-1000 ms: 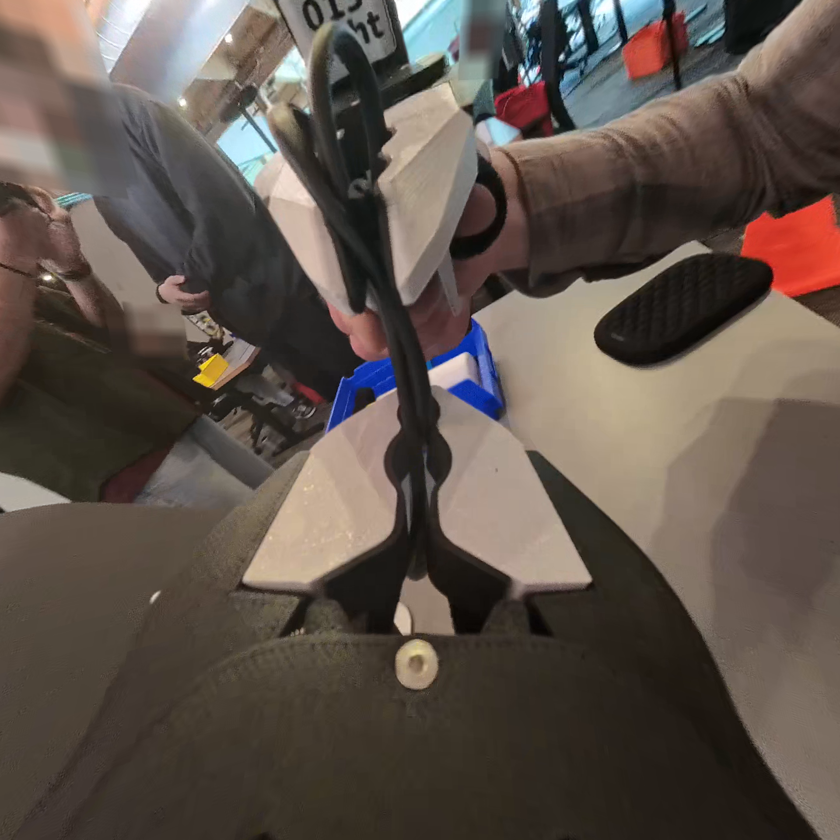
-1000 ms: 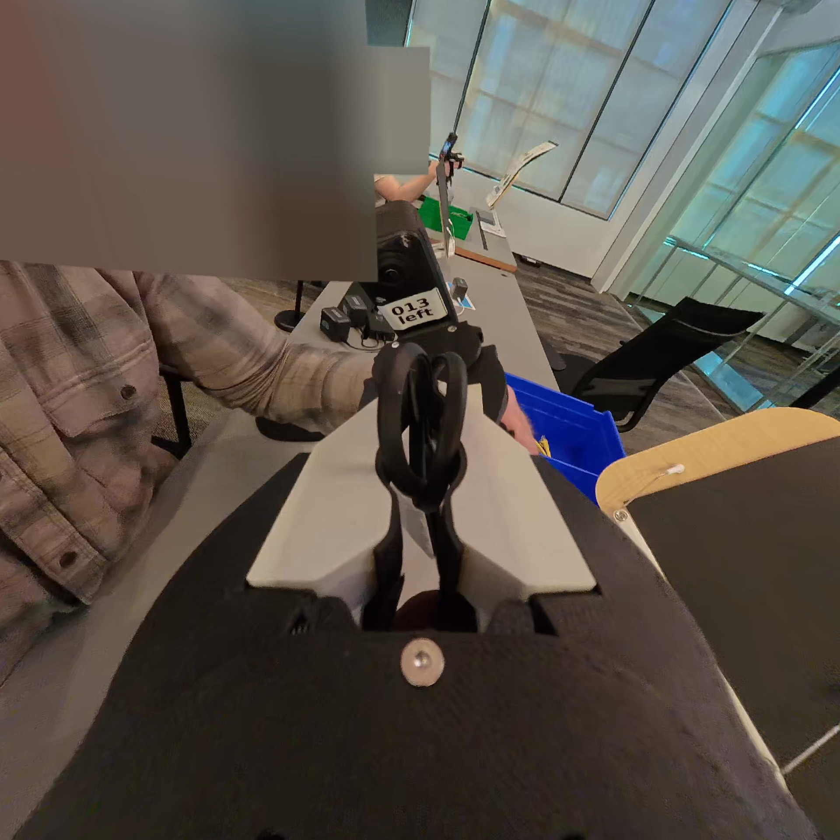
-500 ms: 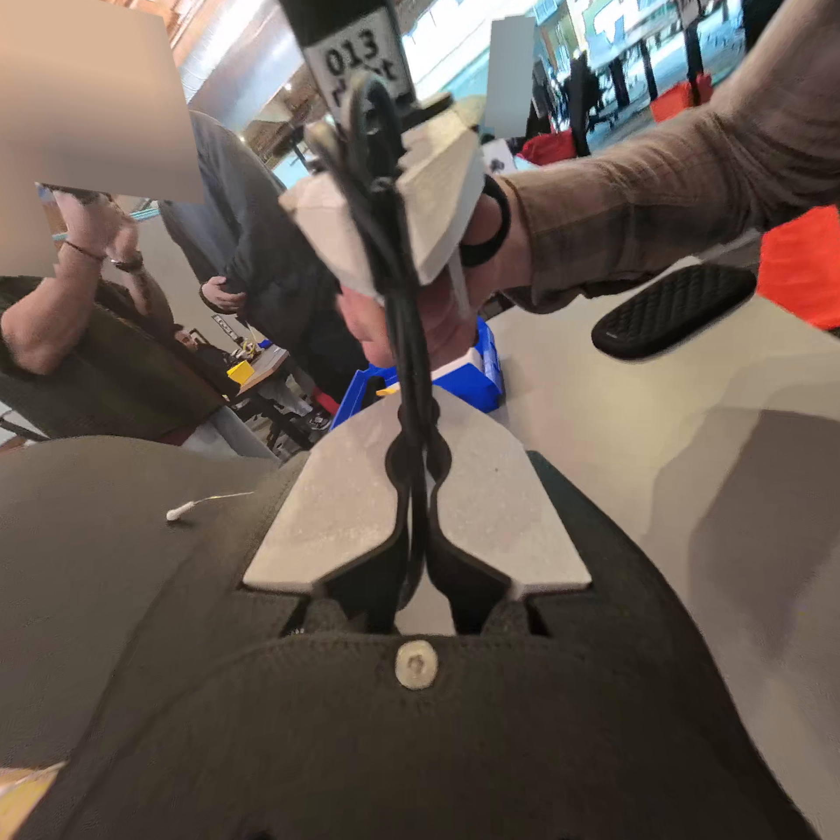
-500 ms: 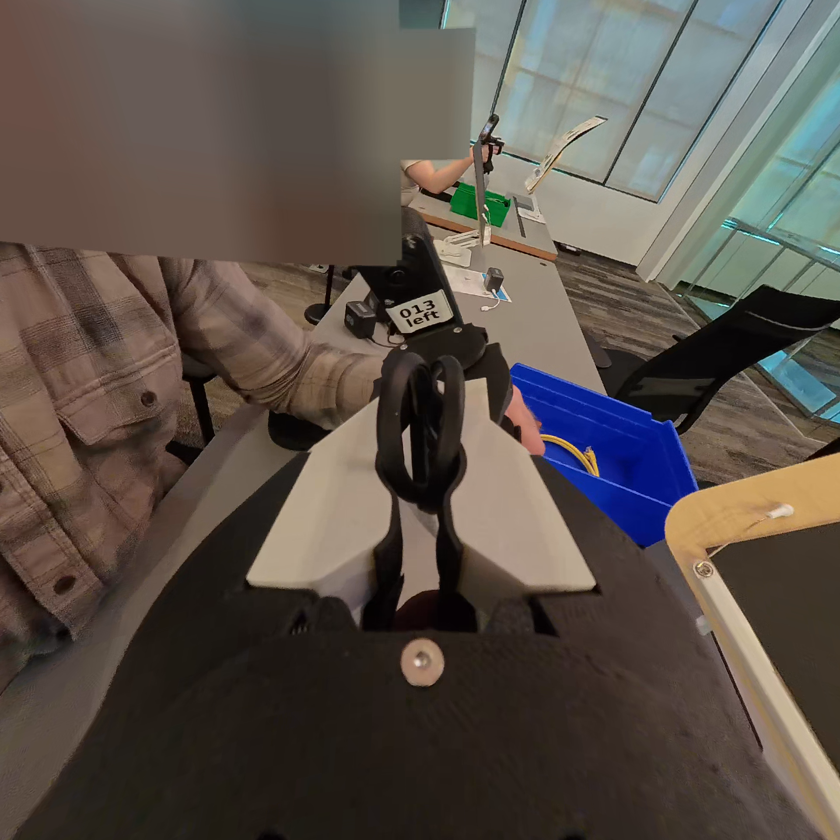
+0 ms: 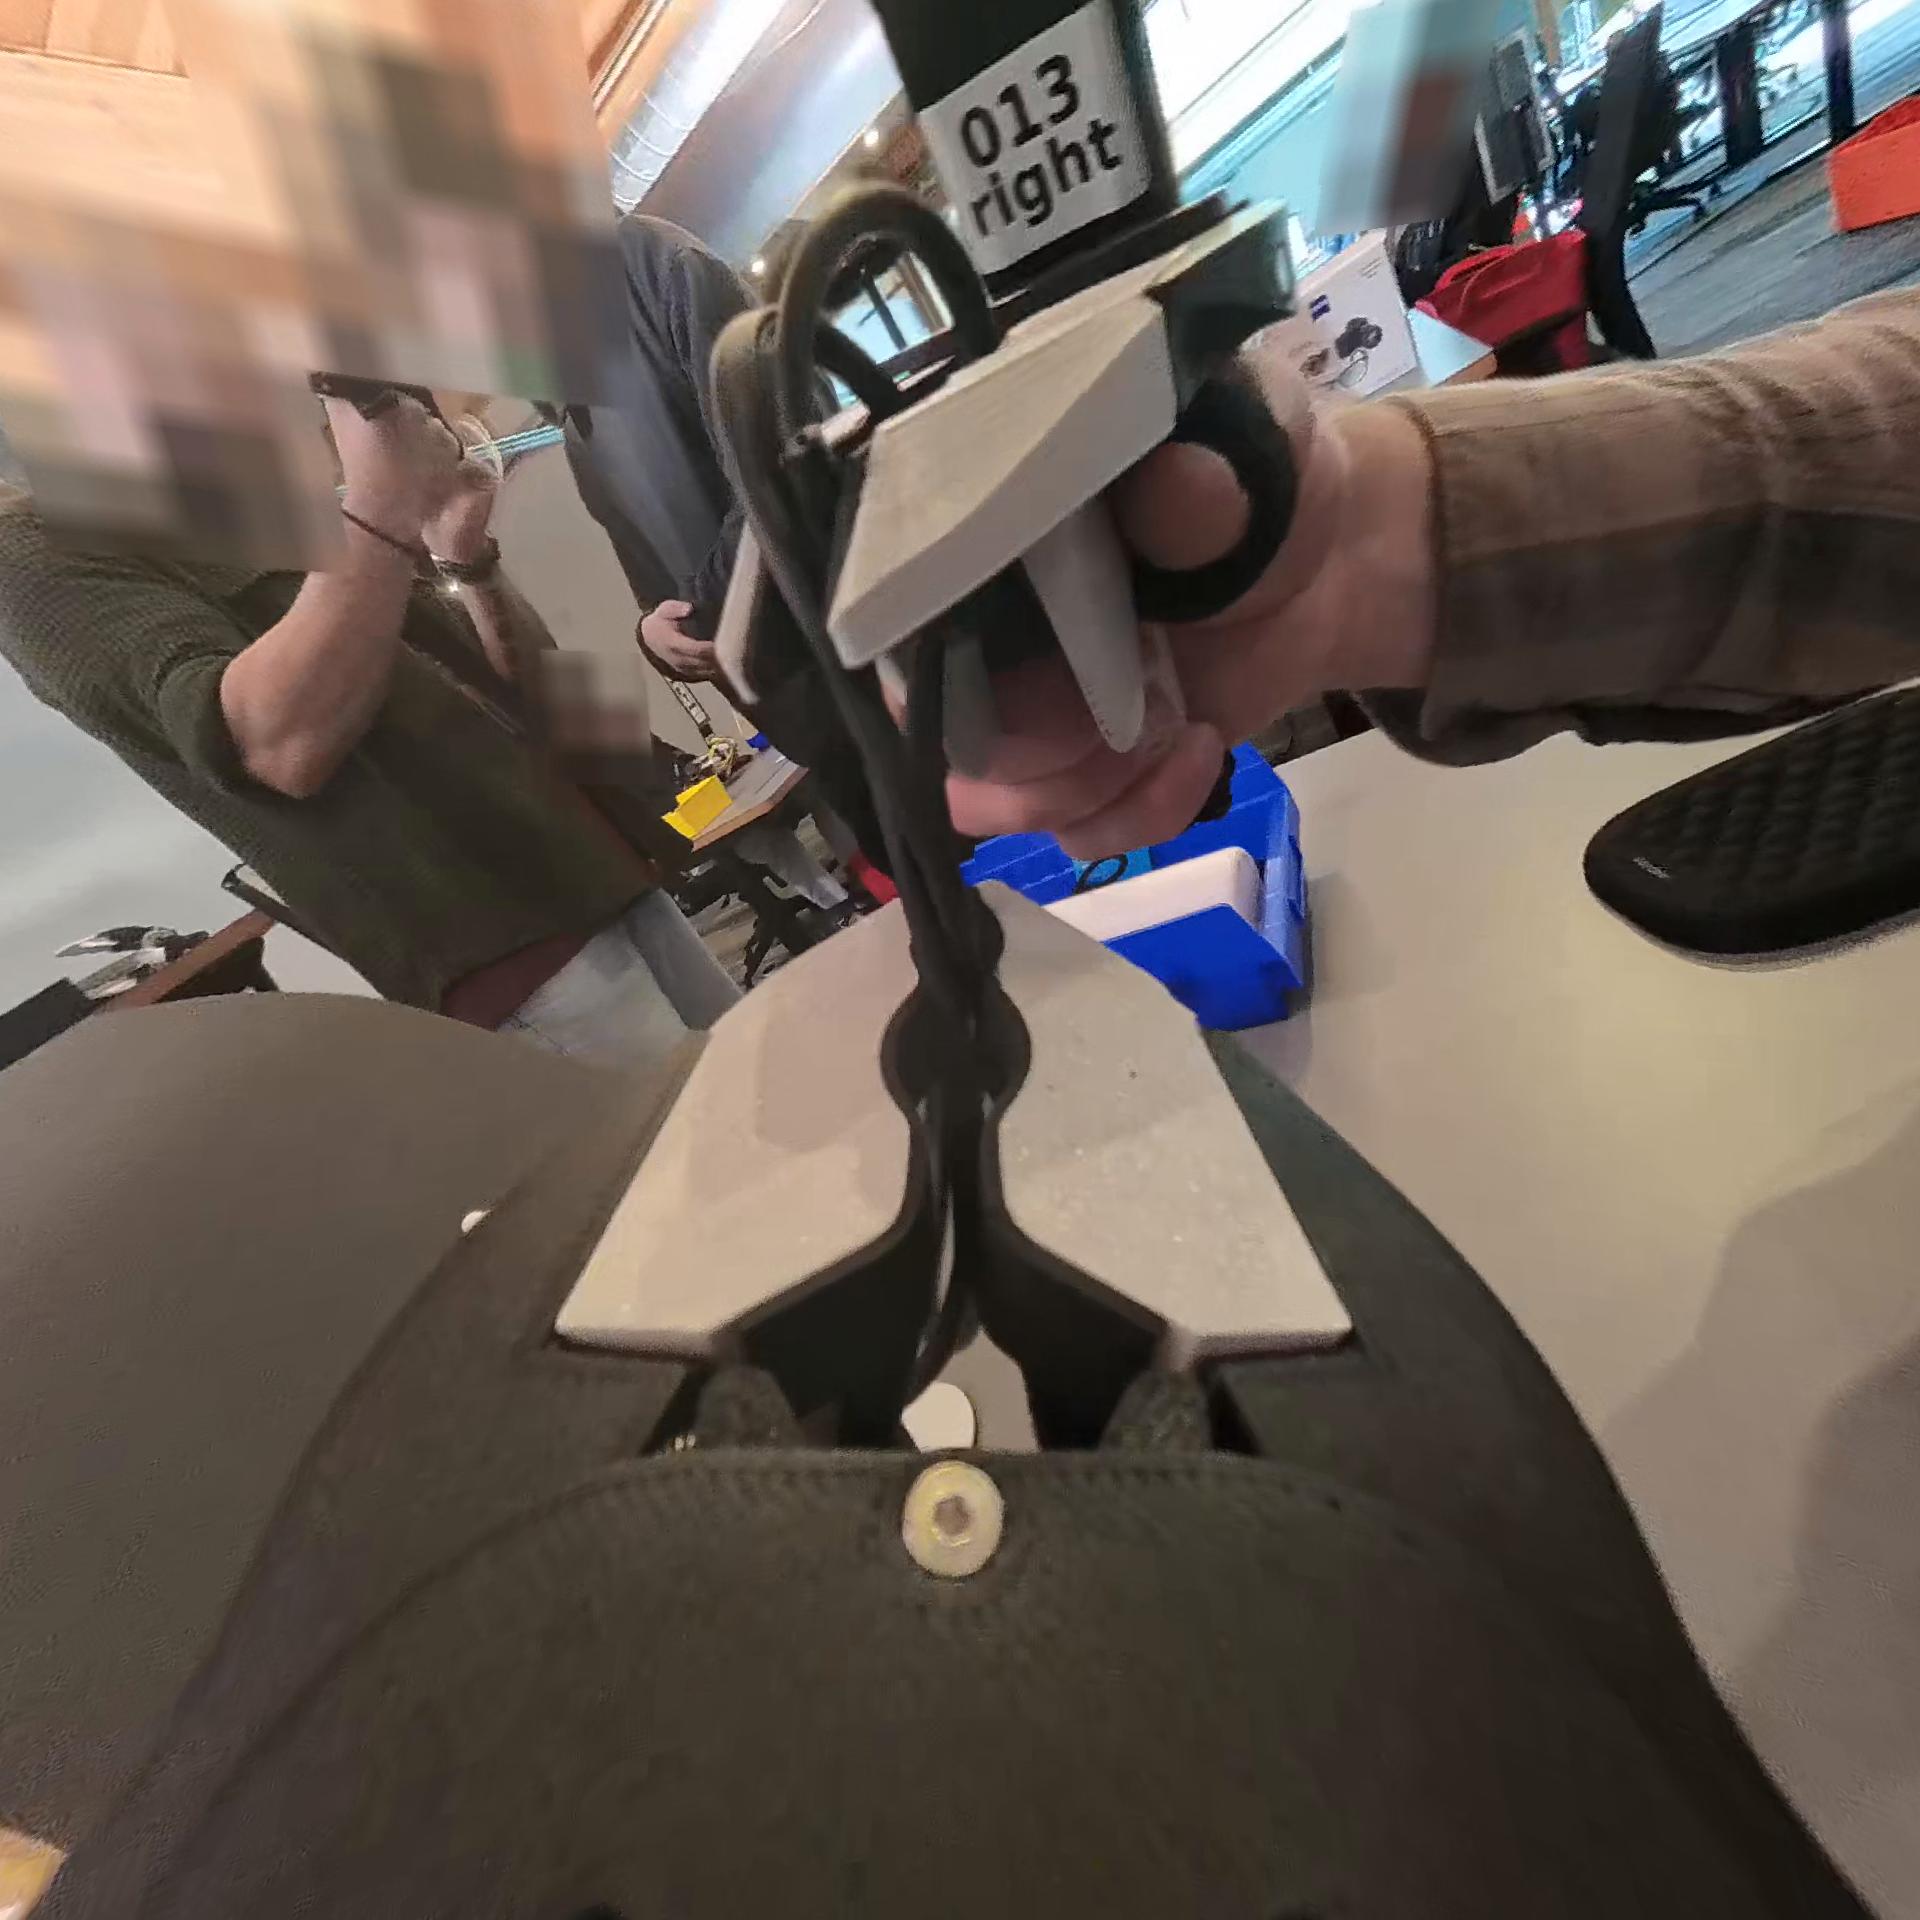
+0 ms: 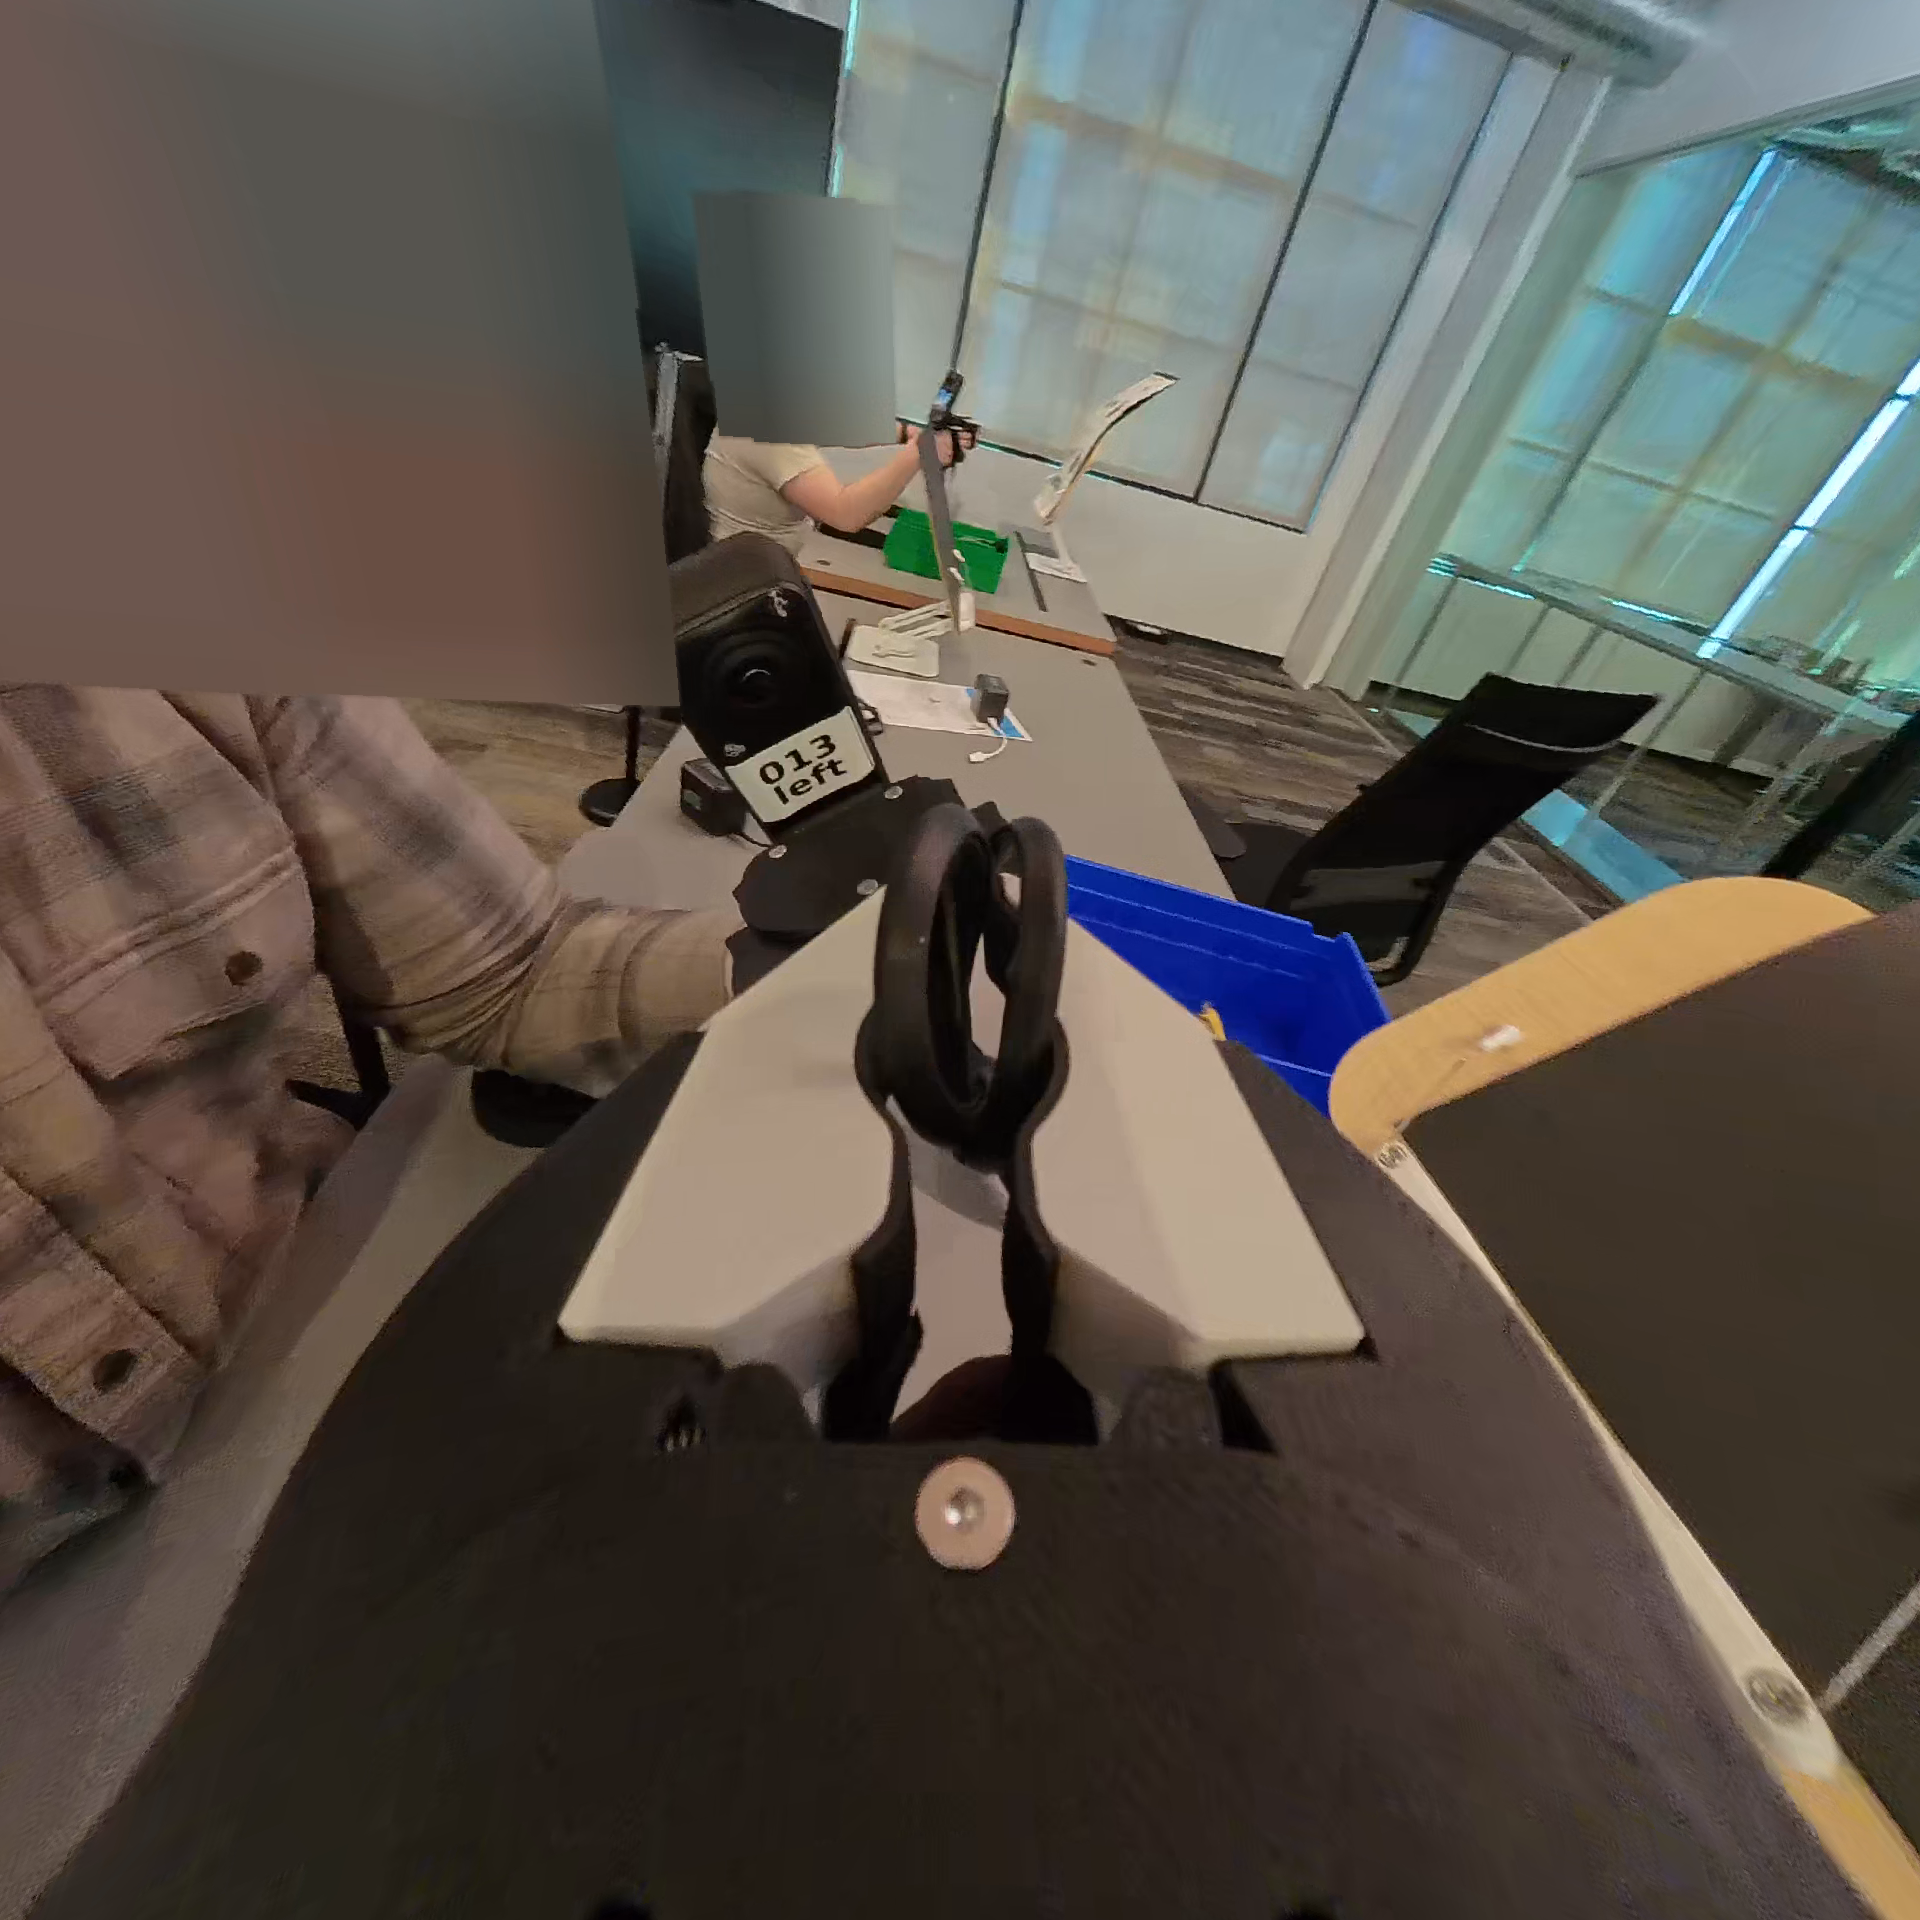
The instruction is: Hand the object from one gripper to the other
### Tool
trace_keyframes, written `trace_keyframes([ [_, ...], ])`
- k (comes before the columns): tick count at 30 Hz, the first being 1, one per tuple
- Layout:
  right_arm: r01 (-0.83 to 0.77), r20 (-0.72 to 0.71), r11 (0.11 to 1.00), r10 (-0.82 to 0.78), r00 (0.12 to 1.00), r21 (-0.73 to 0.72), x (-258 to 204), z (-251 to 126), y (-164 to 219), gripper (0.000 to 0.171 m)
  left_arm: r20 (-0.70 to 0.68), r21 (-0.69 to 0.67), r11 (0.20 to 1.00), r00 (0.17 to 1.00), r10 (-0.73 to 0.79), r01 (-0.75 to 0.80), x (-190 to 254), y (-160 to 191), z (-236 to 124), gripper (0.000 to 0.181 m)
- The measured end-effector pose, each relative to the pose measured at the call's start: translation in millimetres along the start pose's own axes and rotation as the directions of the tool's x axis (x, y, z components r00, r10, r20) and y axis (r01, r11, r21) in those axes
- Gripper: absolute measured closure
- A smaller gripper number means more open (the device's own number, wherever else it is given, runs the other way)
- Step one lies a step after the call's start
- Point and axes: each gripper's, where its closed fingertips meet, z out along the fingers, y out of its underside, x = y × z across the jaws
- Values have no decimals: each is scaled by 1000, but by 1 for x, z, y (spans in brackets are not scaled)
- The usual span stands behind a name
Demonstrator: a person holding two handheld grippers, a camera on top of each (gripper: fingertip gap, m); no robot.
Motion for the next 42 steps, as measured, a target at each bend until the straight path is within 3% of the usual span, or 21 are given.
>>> trace_keyframes([
  [3, 24, -61, 999, -25, 998, -24, 1, -9, 8, 161, 46, -34, 999, 999, 12, -10, -5, 6, 7, 180],
  [7, 62, -159, 995, -73, 985, -77, 12, -19, 20, 142, 71, -117, 990, 993, 92, -84, -5, 16, 11, 181],
  [13, 122, -263, 944, -207, 942, -307, 24, -30, 54, 106, 170, -288, 928, 942, 291, -234, -28, 42, 8, 180],
  [15, 119, -284, 930, -225, 932, -347, 24, -35, 59, 103, 183, -328, 902, 918, 351, -280, -31, 48, 9, 180],
  [18, 36, -340, 929, -171, 925, -369, 25, -43, 64, 95, 232, -426, 817, 826, 514, -389, -43, 55, 7, 181],
  [20, 35, -396, 899, -228, 890, -437, 30, -54, 64, 89, 235, -489, 745, 754, 614, -454, -48, 59, 7, 181],
  [24, 69, -352, 813, -325, 878, -579, 19, -56, 65, 90, 204, -543, 646, 661, 722, -537, -43, 61, 13, 181],
  [31, 22, -244, 674, -297, 923, -739, 22, -43, 104, 99, 168, -535, 585, 602, 781, -610, -23, 58, 27, 181],
  [35, -22, -232, 571, -297, 926, -821, 26, -49, 124, 121, 150, -538, 566, 589, 794, -625, -16, 59, 31, 180],
  [40, -39, -231, 543, -289, 929, -839, 28, -52, 132, 170, 151, -556, 551, 576, 804, -623, -20, 63, 31, 181],
  [42, -17, -213, 533, -310, 927, -846, 30, -53, 132, 171, 146, -554, 552, 580, 801, -623, -19, 64, 31, 181],
])
